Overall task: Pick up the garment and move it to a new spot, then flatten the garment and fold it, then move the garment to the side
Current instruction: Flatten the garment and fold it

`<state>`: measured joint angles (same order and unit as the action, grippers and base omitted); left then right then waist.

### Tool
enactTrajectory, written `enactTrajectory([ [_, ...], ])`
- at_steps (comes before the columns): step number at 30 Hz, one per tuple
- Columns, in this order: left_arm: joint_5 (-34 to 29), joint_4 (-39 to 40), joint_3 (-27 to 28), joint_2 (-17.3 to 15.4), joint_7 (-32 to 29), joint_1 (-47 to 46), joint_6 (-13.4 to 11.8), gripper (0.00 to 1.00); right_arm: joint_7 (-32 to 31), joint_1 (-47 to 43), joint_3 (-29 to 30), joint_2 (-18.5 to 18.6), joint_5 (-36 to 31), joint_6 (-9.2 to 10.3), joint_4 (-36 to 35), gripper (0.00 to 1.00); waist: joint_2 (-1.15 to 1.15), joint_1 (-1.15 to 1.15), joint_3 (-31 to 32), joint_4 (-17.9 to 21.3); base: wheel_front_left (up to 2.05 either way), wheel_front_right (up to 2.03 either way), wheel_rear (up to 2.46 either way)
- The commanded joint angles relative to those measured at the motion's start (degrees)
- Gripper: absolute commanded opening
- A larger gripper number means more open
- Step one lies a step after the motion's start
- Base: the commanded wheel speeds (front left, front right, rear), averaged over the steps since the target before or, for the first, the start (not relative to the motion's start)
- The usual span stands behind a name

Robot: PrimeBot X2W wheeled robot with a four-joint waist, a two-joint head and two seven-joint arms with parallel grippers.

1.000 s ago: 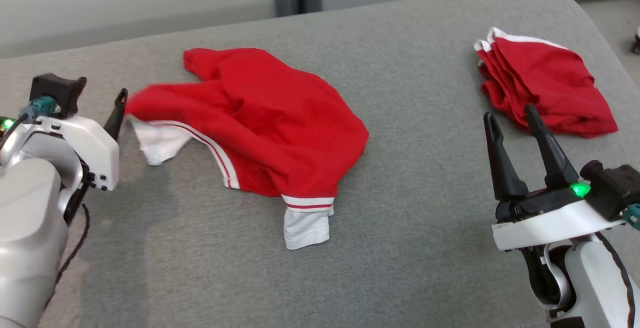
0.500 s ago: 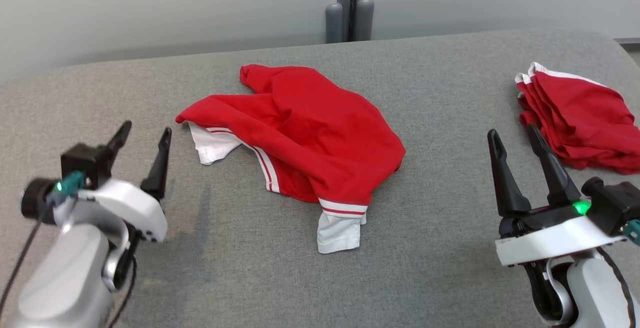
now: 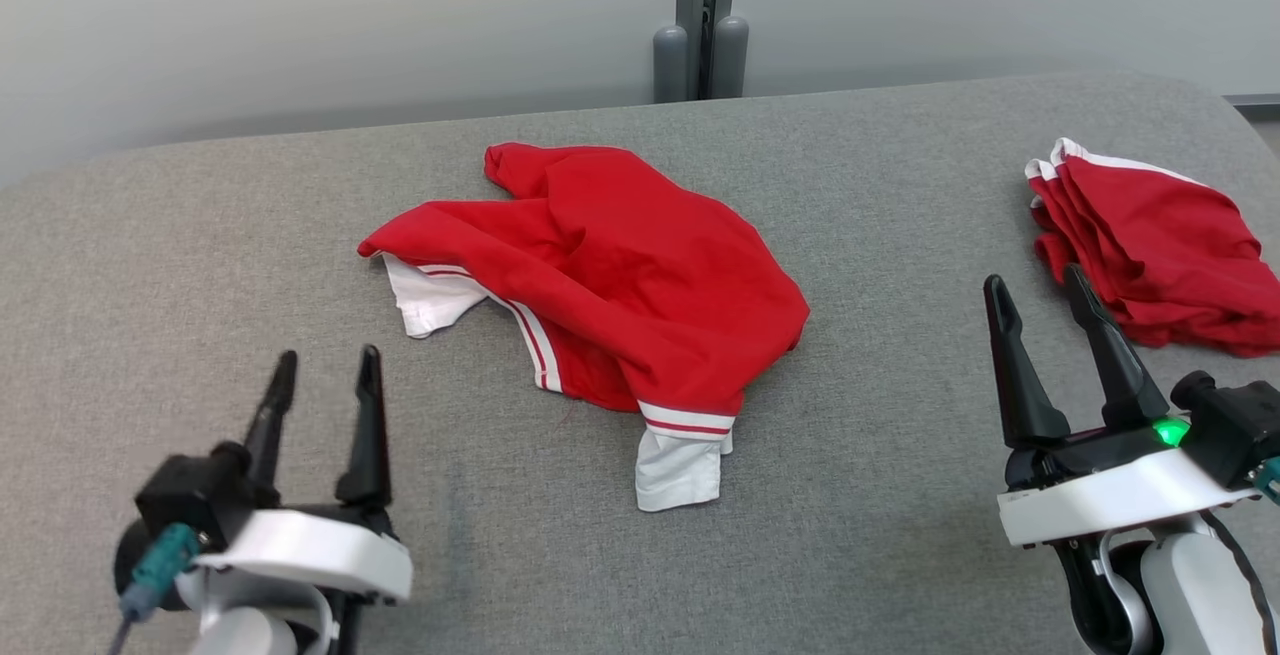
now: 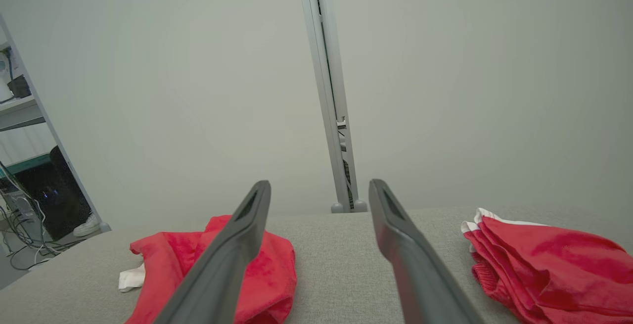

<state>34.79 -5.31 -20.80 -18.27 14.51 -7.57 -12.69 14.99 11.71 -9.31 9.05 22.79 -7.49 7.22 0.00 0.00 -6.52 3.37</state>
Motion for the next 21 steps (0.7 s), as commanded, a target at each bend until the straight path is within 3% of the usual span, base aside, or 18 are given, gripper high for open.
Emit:
enactTrajectory([
  [1, -0.46, 0.61, -0.26, 0.18, 0.23, 0.66, -0.42, 1.0, 0.27, -0.63, 0.23, 0.07, 0.28, -0.01, -0.1, 1.0, 0.0, 0.0, -0.02, -0.1, 0.0, 0.0, 0.0],
  [12, -1.28, 2.1, -2.42, 1.28, 0.14, 2.65, -1.46, 1.0, 0.27, -0.56, -0.2, 0.77, 0.28, -0.01, 0.29, 1.0, 0.0, 0.0, 1.05, -0.25, 0.0, 0.0, 0.0],
  [21, -1.46, 1.14, -3.67, 1.65, -0.17, 1.93, -0.3, 1.0, 0.27, -0.16, -0.31, 0.84, 0.18, -0.01, 0.35, 1.0, 0.0, 0.0, 1.0, 0.18, 0.0, 0.0, 0.0],
])
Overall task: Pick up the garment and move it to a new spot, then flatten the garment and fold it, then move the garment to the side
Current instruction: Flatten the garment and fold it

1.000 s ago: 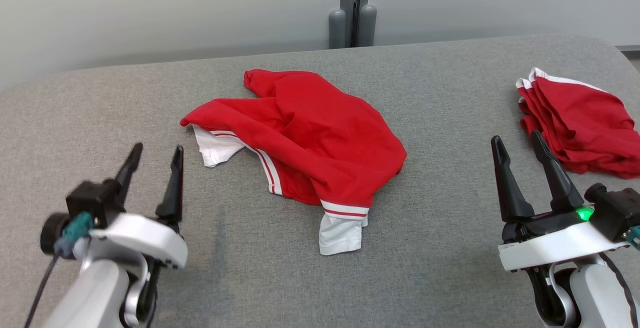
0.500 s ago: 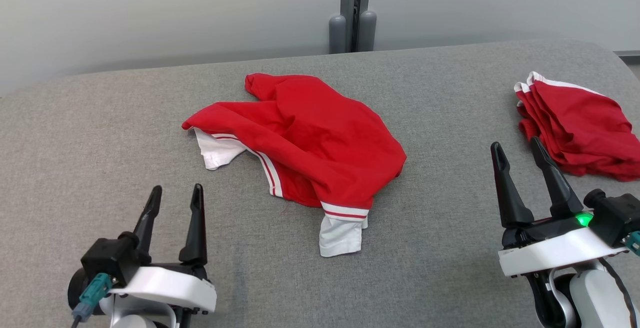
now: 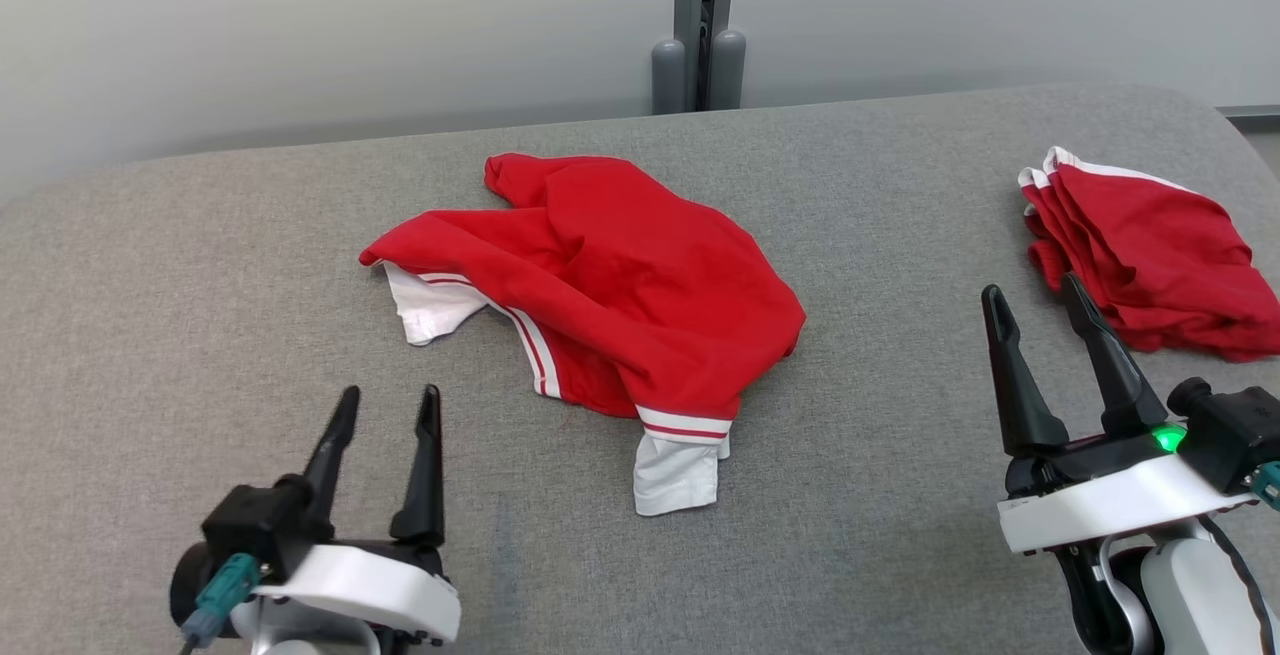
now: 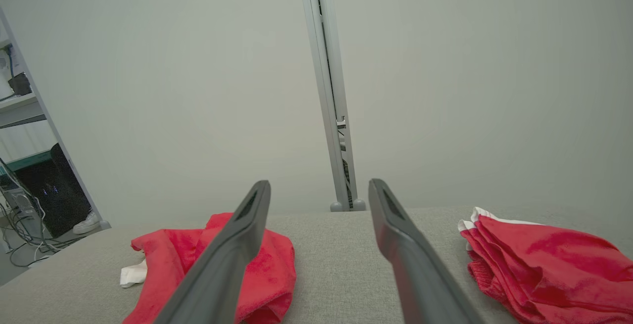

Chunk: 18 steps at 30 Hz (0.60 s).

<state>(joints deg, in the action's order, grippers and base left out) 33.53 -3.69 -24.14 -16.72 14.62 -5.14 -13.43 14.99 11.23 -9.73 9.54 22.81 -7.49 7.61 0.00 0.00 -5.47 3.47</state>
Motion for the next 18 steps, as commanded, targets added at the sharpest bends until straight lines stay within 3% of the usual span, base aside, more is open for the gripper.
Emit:
enactTrajectory([
  [1, -0.17, -0.9, -0.83, 0.18, -0.67, -0.9, 0.96, 1.0, 0.27, 0.36, 0.2, 0.3, 0.14, -0.01, -0.1, 1.0, 0.0, 0.0, -0.15, 0.14, 0.0, 0.0, 0.0],
  [11, 3.81, -14.06, -6.17, 2.63, -12.53, -10.55, 7.97, 1.0, 0.27, 2.46, -0.13, 0.41, 0.32, -0.01, -0.45, 1.0, 0.0, 0.0, -3.02, 2.69, 0.0, 0.0, 0.0],
  [18, 7.0, -23.11, -5.86, 4.39, -18.48, -17.25, 10.28, 1.0, 0.27, 3.94, -0.4, 0.28, 0.35, -0.01, -0.55, 1.0, 0.0, 0.0, -5.04, 6.01, 0.0, 0.0, 0.0],
])
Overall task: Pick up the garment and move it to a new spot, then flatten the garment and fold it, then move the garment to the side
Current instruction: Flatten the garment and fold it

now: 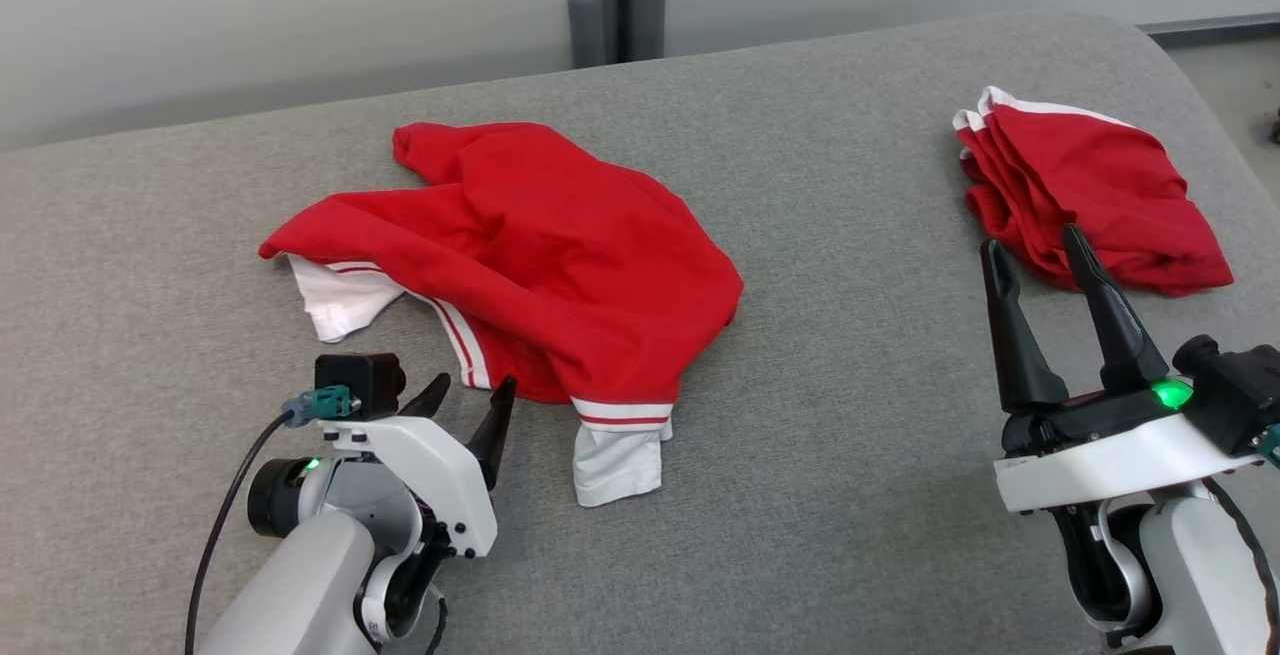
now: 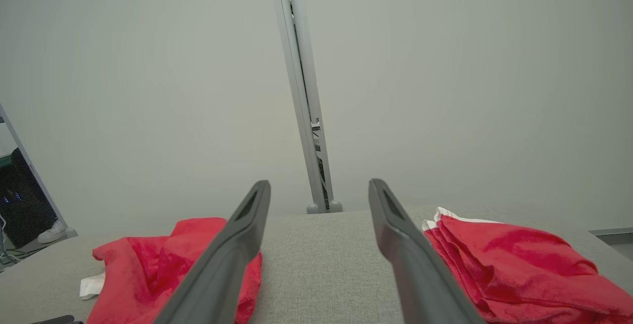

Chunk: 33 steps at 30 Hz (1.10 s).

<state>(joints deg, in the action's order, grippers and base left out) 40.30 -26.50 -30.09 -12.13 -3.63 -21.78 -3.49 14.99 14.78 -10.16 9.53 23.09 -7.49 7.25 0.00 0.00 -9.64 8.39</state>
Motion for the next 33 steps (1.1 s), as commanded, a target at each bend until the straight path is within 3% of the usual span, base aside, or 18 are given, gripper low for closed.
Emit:
enactTrajectory([
  [1, 0.51, -1.74, -0.02, -0.15, -1.48, -1.47, 0.28, 1.0, 0.27, 0.57, -0.01, 0.29, 0.12, -0.01, -0.13, 1.0, 0.0, 0.0, -1.16, 1.63, 0.0, 0.0, 0.0],
  [8, 3.01, -10.68, 1.9, 0.57, -4.36, -6.15, 0.03, 1.0, 0.27, 1.44, 0.04, -0.23, 0.4, -0.01, -0.28, 1.0, 0.0, 0.0, -3.01, 4.76, 0.0, 0.0, 0.0],
  [12, 4.43, -14.17, 1.69, 1.94, -5.6, -7.32, 2.13, 1.0, 0.27, 1.54, 0.41, -0.3, 0.4, -0.01, -0.31, 1.0, 0.0, 0.0, -3.51, 5.25, 0.0, 0.0, 0.0],
  [13, 4.37, -14.88, 1.39, 2.18, -5.7, -7.53, 2.4, 0.87, 0.27, 1.52, 0.54, -0.36, 0.34, -0.01, -0.29, 1.0, 0.0, 0.0, -3.54, 5.23, 0.0, 0.0, 0.0],
  [15, 4.58, -16.09, 1.21, 2.76, -5.34, -8.09, 3.06, 0.33, 0.27, 1.4, 0.66, -0.48, 0.13, -0.01, -0.18, 1.0, 0.0, 0.0, -3.43, 5.03, 0.0, 0.0, 0.0],
  [16, 4.54, -16.69, 0.98, 3.06, -5.27, -8.26, 3.24, 0.0, 0.27, 1.31, 0.61, -0.53, 0.06, -0.01, -0.11, 1.0, 0.0, 0.0, -3.26, 4.82, 0.0, 0.0, 0.0],
  [26, 3.38, -16.71, 0.27, 2.63, -1.3, -8.02, 4.91, 0.0, 0.27, -0.23, 0.58, -0.05, -0.37, -0.01, 0.29, 1.0, 0.0, 0.0, 0.07, 0.09, 0.0, 0.0, 0.0],
  [33, 3.21, -7.1, 0.1, -0.82, -2.87, -2.57, 1.98, 0.0, 0.27, -1.43, 0.89, 0.82, -0.46, -0.01, 0.61, 1.0, 0.0, 0.0, 1.77, -5.02, 0.0, 0.0, 0.0],
])
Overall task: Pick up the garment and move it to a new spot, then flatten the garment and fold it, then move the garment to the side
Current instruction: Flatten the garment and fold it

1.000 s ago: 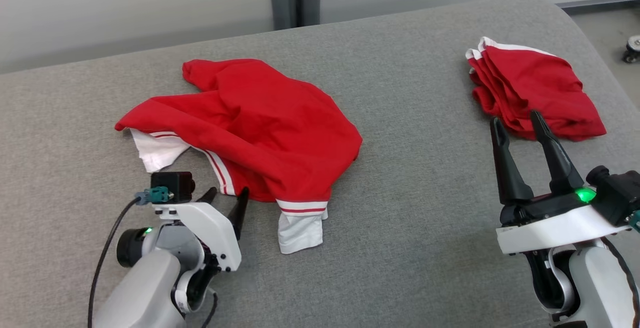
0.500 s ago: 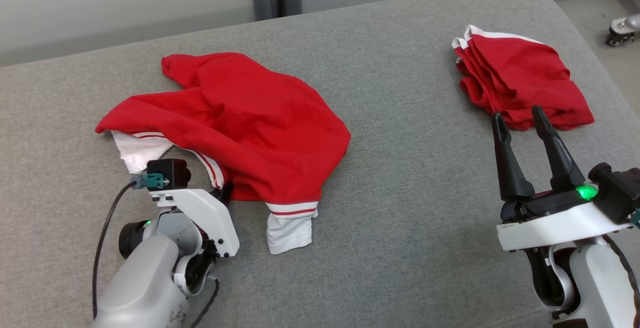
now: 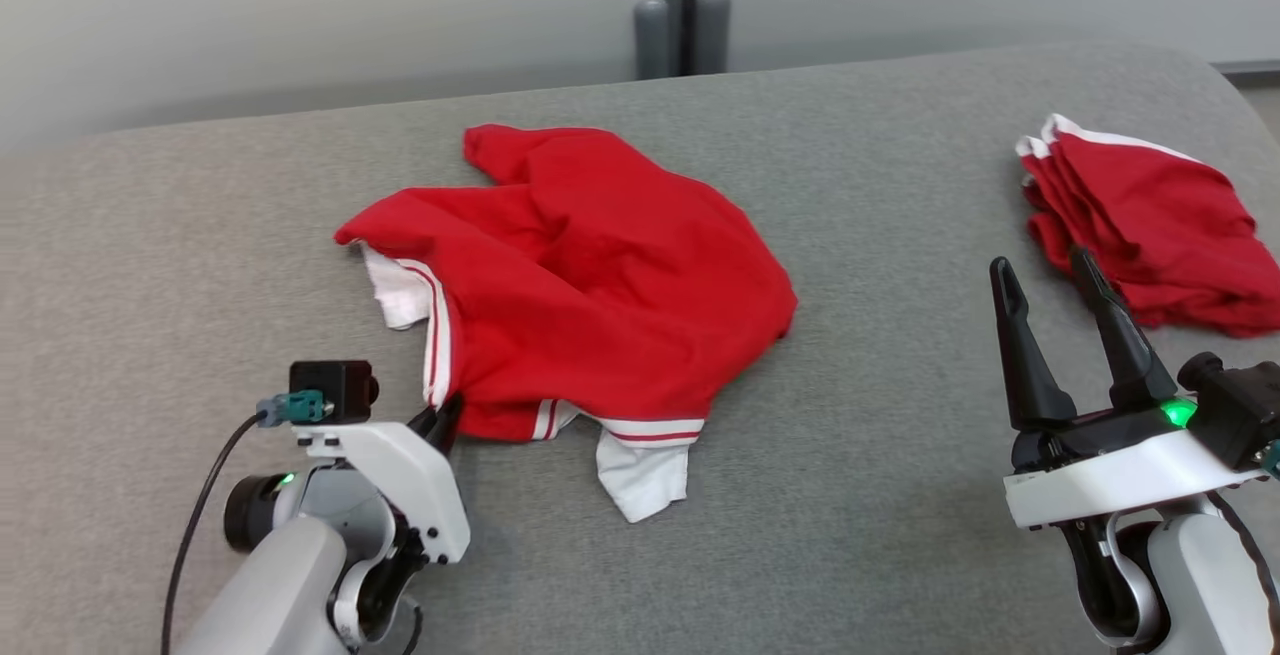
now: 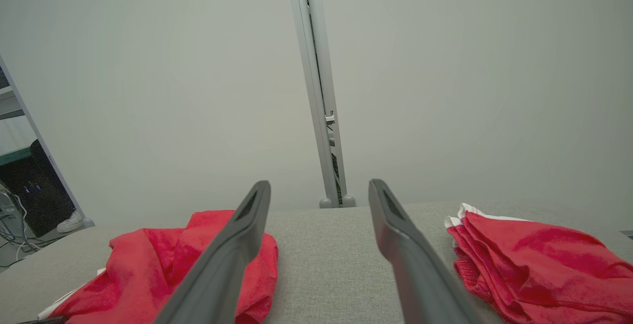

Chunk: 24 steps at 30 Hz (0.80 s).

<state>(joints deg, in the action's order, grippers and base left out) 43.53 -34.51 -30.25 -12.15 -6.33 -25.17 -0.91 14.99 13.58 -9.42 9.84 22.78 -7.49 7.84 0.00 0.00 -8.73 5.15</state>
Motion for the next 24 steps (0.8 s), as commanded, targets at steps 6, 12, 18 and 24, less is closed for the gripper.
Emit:
enactTrajectory([
  [6, 0.94, 10.83, 1.93, -4.93, -2.57, 6.45, -4.63, 0.0, 0.27, -0.29, 0.09, 0.87, -0.13, -0.01, 0.27, 1.0, 0.0, 0.0, 0.96, -3.94, 0.0, 0.0, 0.0],
  [12, 2.88, 23.9, 5.89, -11.12, -5.77, 14.94, -10.74, 0.0, 0.27, 0.14, -0.15, 1.48, 0.39, -0.01, 0.72, 1.0, 0.0, 0.0, 0.69, -4.05, 0.0, 0.0, 0.0],
  [18, 3.87, 24.46, 7.87, -11.75, -5.24, 17.05, -12.63, 1.0, 0.27, 0.98, -0.4, 1.89, 0.65, -0.01, 1.18, 1.0, 0.0, 0.0, 0.47, -3.2, 0.0, 0.0, 0.0],
  [24, 1.88, 20.41, 7.68, -10.78, -0.75, 16.18, -12.34, 1.0, 0.27, 0.84, -0.64, 1.56, 0.71, -0.01, 1.37, 1.0, 0.0, 0.0, 0.89, -3.08, 0.0, 0.0, 0.0],
])
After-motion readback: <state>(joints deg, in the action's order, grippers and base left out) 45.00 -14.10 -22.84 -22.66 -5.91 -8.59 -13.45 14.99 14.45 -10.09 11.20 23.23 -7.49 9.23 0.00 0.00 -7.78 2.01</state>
